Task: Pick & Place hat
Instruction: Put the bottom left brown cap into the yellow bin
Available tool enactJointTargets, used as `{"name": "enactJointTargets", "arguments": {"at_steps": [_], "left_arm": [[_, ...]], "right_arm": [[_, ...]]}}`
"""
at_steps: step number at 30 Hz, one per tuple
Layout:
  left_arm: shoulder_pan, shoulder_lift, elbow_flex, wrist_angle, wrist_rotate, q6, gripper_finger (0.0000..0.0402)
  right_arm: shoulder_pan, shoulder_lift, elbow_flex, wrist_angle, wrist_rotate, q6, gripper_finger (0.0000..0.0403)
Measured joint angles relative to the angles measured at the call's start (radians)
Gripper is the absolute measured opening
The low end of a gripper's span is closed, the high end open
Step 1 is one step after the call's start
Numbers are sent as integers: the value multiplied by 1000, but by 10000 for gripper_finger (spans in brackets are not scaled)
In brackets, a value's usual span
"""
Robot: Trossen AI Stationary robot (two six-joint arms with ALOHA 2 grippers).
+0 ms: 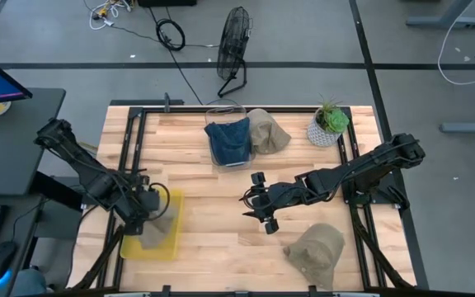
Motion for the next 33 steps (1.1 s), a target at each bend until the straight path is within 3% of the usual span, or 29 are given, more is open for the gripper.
{"name": "enactJointTargets", "arguments": {"at_steps": [2,5,8,11,16,24,33], "left_arm": [[1,1,0,3,-43,74,3],[2,26,0,22,-62,303,3],[2,70,0,22,9,514,3],[1,130,0,27,86,615,3],[1,219,0,112,91,574,4],[3,346,0,141,92,267,17],[8,451,0,128,93,244,25]], "right_arm": [[0,0,0,0,0,0,213],[0,0,0,1,0,0,213],[0,0,0,1,0,0,213],[0,0,0,1,0,1,213],[0,0,0,1,0,0,213],[0,0,0,1,0,0,213],[0,0,0,-2,-1,3,213]]}}
